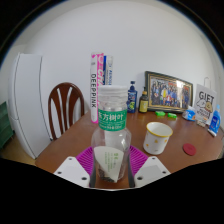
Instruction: Pour water
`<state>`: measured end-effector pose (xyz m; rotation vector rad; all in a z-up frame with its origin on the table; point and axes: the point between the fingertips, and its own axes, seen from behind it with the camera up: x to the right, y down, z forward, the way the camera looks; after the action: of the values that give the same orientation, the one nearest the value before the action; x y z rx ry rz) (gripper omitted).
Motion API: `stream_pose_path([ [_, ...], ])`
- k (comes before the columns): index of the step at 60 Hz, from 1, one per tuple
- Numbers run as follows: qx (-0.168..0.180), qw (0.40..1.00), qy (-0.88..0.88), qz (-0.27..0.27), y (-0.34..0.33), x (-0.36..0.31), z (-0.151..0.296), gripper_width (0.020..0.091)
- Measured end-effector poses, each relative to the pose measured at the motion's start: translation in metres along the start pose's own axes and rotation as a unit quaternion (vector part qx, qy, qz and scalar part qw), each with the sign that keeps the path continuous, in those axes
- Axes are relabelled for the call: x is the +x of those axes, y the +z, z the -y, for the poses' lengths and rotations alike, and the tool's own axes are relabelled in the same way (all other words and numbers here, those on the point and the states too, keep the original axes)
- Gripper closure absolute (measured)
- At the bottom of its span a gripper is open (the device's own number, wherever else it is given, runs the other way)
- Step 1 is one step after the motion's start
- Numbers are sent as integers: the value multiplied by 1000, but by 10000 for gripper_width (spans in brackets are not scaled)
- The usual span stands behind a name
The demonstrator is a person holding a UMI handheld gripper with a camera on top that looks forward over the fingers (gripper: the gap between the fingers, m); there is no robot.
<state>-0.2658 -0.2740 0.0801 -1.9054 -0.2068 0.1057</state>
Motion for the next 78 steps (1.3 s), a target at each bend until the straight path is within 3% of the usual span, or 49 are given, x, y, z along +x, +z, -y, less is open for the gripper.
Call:
stream_pose_path([
  [13, 39, 988, 129, 70, 21, -30, 76, 661],
  [21, 56, 936, 320, 134, 37, -33, 125, 662],
  [30, 74, 826, 527, 188, 55, -17, 161, 658],
  [41, 86, 674, 699, 221, 70, 20, 173, 662],
  [59, 85, 490, 834, 240, 85, 48, 150, 662],
  [72, 59, 499, 830, 242, 86, 43, 150, 660],
  [78, 43, 546, 803, 235, 81, 40, 151, 660],
])
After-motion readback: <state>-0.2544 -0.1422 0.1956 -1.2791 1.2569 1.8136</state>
